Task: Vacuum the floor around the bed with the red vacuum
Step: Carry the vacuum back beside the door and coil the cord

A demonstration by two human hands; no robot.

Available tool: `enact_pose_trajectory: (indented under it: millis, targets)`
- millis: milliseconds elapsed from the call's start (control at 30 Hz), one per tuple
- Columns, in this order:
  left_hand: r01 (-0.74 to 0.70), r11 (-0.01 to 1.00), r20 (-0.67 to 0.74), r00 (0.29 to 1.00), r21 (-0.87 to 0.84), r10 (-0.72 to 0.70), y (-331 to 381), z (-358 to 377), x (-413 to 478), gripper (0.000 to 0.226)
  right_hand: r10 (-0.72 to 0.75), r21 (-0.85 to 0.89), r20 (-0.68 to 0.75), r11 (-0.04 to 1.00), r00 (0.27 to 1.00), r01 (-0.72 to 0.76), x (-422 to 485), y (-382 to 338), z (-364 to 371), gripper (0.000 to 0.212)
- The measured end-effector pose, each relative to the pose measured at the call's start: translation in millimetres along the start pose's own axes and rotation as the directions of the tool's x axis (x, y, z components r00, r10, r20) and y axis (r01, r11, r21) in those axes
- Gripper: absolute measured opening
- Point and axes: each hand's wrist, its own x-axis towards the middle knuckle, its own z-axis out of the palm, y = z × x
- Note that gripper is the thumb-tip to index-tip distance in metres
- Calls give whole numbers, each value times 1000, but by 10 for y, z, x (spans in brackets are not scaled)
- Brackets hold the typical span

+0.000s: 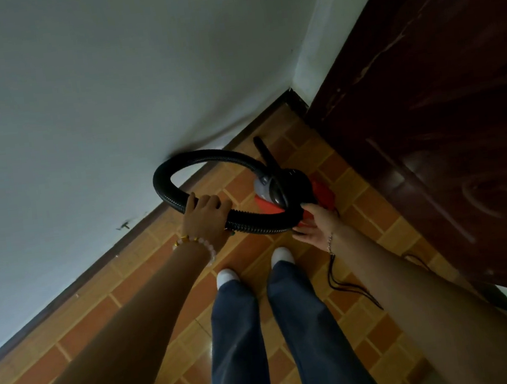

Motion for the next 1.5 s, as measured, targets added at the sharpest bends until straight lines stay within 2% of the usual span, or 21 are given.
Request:
enact_pose_trajectory:
  millis: [33,100,233,433,567,700,800,900,1000,1200,1400,1500]
  targets:
    - [3,1000,-16,1000,3,-3,11,23,-11,56,14,65,9,998,1000,-15,-12,26,7,42]
    - [14,1000,46,999,15,-14,35,68,-57,58,43,137,28,990,999,-46,-37,70,13,38]
    - [35,997,59,998,65,-39,28,189,-162,53,68,148,48,986,997,-74,-39,128,30,37]
    - [91,992,72,993,92,-98,105,295,-158,57,113,195,72,973,991,-126,120,223,33,28]
    - [116,990,46,992,80,-120,127,382,-142,54,117,246,100,959,988,-138,206,302,20,38]
    - [134,988,-15,991,71,-133,170,436,-172,47,105,227,88,966,991,-123,271,367,-12,38]
    - [159,987,-79,984,24,-157,172,454,-199,49,95,220,77,969,993,-109,285,382,-69,23]
    - [138,990,-97,986,12,-136,164,459,-250,52,82,229,71,969,994,-96,287,363,-108,25]
    - [117,993,-84,990,17,-115,152,432,-305,54,76,236,71,968,995,-91,268,334,-117,25]
    - [57,998,-11,998,-37,-57,250,324,-365,77,56,224,79,972,995,-72,207,285,-125,42]
    - [4,991,17,1000,-135,-2,520,338,-179,64,2,183,59,983,998,-13,403,242,-266,45]
    - [6,982,70,998,-189,7,688,377,54,60,-73,60,13,996,997,72,653,172,-399,45]
